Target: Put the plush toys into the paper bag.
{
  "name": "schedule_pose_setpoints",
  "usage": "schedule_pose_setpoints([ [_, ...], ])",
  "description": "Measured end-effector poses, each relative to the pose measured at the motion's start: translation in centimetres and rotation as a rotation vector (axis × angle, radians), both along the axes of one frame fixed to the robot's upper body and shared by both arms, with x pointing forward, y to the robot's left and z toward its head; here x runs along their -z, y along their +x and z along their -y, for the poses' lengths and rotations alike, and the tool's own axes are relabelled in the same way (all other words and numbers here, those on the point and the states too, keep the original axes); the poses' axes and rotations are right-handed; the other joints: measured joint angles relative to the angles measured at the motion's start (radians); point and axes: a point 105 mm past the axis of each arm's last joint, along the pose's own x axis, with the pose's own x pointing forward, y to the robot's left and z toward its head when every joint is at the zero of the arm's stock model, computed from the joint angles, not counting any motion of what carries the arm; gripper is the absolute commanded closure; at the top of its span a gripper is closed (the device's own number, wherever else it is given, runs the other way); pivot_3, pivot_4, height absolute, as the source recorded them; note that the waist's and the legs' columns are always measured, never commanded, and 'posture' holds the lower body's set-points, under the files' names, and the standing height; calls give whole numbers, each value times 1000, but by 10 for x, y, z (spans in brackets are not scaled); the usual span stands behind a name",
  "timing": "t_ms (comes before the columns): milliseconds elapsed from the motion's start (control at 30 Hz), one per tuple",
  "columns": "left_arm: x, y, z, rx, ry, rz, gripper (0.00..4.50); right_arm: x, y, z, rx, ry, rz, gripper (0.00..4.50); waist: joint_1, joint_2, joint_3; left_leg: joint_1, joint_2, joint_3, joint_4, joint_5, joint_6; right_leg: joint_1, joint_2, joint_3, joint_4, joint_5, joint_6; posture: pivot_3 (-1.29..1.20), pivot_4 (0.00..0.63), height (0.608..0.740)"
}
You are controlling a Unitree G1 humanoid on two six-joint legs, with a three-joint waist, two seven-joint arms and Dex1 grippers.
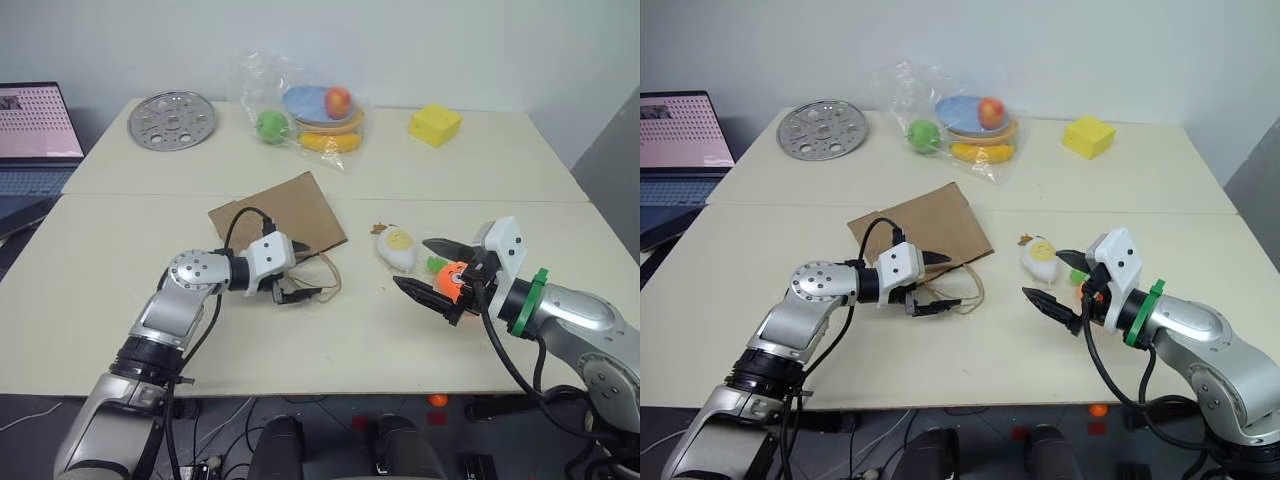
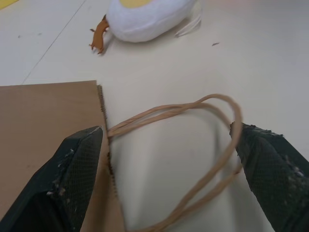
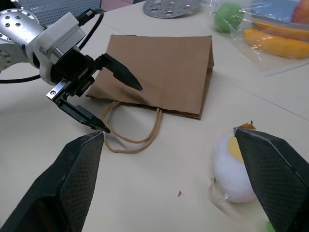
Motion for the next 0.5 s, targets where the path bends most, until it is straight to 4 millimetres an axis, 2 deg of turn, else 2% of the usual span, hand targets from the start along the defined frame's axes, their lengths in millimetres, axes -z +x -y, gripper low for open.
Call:
schedule_pose_setpoints([
  [33,1,1,1,4,-3,4,16,0,1,1,12,1,4,0,0,0,0,0,0,0,0,0,0,0,0,0,0,0,0,0,150,740],
  [133,3,3,4,6,-9,7,611,0,2,2,29,6,13,0,-1,0,0,0,0,0,0,0,0,0,0,0,0,0,0,0,150,740],
  [400,3,5,3,21,-2,12,3196,4,4,4,59,17,18,0,-1,0,0,0,0,0,0,0,0,0,0,0,0,0,1,0,150,740],
  [500,-4,9,3,19,-26,10,4110,7,4,6,69,11,12,0,-1,0,0,0,0,0,0,0,0,0,0,0,1,0,1,0,150,740],
])
